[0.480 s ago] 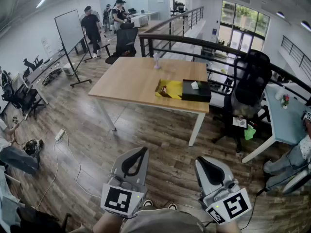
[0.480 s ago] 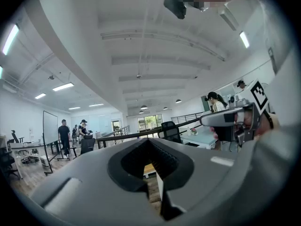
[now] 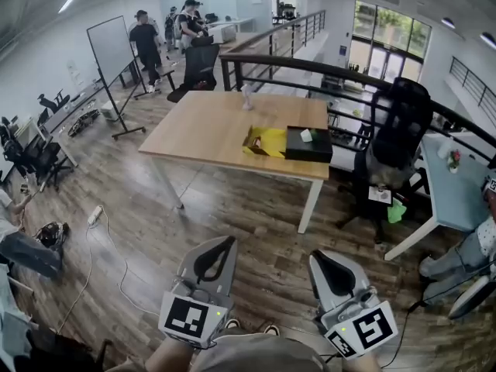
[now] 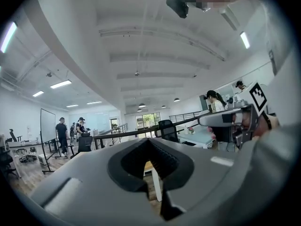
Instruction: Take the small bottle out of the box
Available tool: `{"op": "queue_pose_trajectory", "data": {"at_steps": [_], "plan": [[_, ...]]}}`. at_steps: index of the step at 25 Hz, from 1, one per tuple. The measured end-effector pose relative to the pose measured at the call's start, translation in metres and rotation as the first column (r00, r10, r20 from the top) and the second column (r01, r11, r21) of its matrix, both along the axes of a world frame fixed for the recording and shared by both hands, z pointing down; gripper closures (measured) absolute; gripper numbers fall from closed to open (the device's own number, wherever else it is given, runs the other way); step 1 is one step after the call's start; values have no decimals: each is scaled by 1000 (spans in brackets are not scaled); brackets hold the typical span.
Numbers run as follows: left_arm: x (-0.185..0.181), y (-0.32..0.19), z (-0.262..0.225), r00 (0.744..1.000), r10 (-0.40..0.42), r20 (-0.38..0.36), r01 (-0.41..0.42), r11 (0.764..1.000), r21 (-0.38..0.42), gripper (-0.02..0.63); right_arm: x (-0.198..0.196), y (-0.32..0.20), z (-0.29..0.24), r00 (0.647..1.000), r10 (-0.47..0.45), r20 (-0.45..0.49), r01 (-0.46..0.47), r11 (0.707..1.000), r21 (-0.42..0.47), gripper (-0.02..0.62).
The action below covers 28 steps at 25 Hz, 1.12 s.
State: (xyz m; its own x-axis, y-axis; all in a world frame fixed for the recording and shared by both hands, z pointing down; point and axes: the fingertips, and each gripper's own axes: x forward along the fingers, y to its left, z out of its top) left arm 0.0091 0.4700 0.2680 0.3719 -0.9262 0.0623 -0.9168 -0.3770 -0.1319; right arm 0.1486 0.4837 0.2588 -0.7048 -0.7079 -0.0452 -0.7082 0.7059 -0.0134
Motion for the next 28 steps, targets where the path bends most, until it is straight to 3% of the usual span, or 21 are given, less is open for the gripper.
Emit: {"op": "queue_pose_trajectory", "data": {"at_steps": [7,10,11,12,13,22,28], "plan": [[26,-2,-2,999,39,-25,-38,999,36,606,23,0,10,1000,11,1,-10,1000,-10,575],[27,-7,-4,998,20,-61,-17,999,41,604,30,-2,15,1000,16,3,-16,1000,-20,575],[27,-10,-3,997,17,-70,-14,999,40,570,31,-4,17,1000,16,3,-16,1000,-23,575],[28,-14,-3,997,19,-77,-17,999,35,460,32,-7,18,1000,17,0,-17,1000,-25,575],[30,-18,-1,996,25,-82,-22,999,29,414,33,-10,19,1000,18,-3,-19,999,-26,575],[23,-58,17,997,17,-77,-19,1000,-17,393,24,-51,31,1000,18,-22,-19,998,-55,575],[10,-116,18,996,32,-84,-35,999,-38,393,10,-111,36,999,18,-43,-21,997,-76,575]]}}
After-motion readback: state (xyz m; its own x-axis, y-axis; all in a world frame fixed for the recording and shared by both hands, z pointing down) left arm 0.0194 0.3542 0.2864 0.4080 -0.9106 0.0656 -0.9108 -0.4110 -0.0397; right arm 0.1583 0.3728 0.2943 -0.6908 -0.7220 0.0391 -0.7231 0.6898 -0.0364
